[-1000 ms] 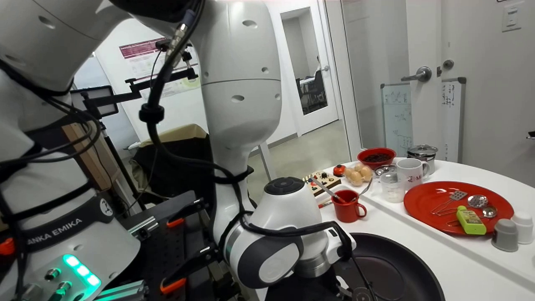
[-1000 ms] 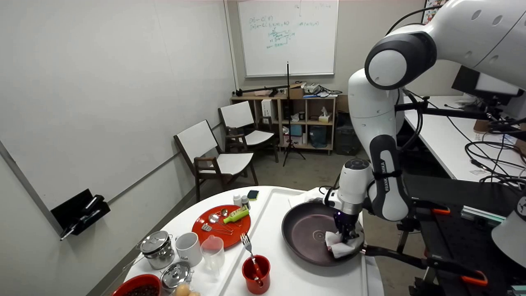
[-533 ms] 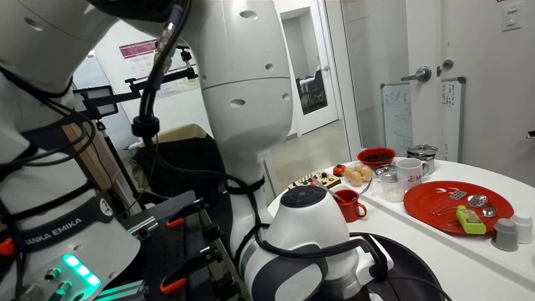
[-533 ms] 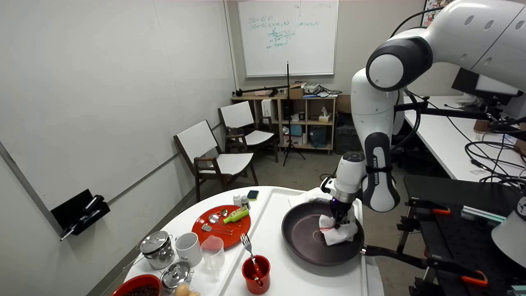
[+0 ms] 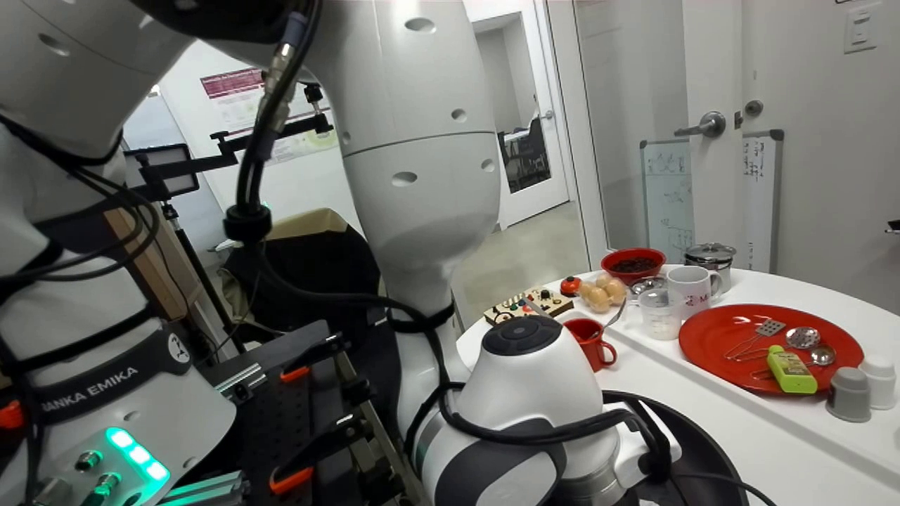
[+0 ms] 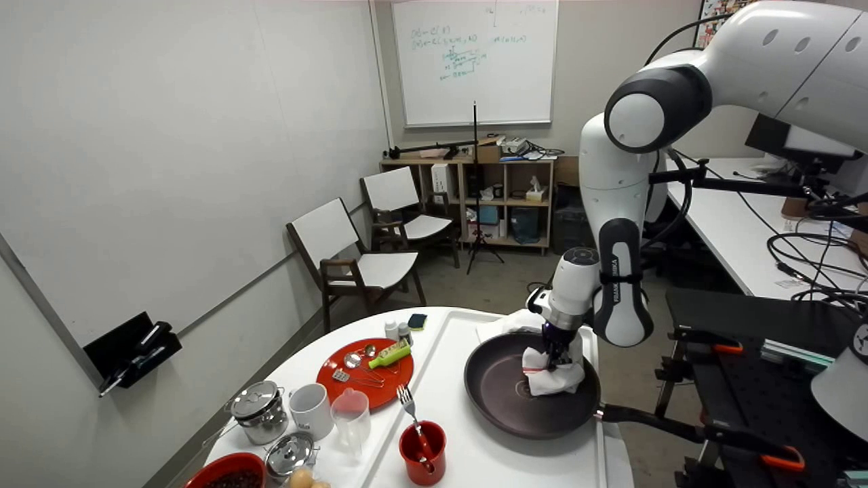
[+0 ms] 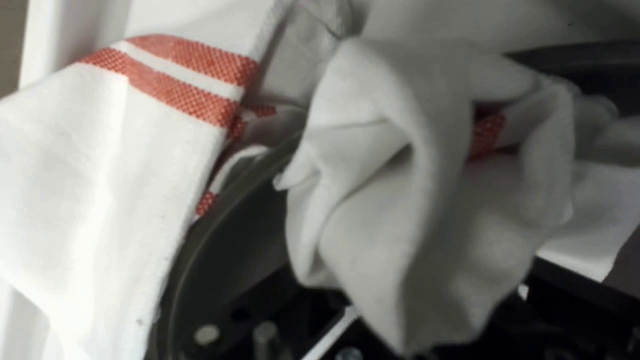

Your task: Use the right white towel farthest from you to wipe the pan

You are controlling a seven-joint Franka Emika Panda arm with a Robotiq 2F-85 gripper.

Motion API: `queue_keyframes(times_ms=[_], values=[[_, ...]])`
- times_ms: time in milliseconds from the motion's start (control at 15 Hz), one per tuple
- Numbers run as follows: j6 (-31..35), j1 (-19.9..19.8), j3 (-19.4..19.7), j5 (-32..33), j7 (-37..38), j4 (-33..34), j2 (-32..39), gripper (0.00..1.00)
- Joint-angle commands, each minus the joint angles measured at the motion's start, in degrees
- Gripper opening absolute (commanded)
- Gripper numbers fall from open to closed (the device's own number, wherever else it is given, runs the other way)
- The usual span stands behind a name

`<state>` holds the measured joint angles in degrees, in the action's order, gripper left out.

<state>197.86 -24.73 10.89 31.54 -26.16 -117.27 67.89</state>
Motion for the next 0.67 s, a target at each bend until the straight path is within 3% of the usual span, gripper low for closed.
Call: queue_keyframes(times_ms=[0,600], values=[[0.0,3.11,-0.79,-0.85,-0.02,2.87,2.47,0.02],[-0.16,13.07,-3.33,-0.13,-0.51,3.09,0.75,0.02]])
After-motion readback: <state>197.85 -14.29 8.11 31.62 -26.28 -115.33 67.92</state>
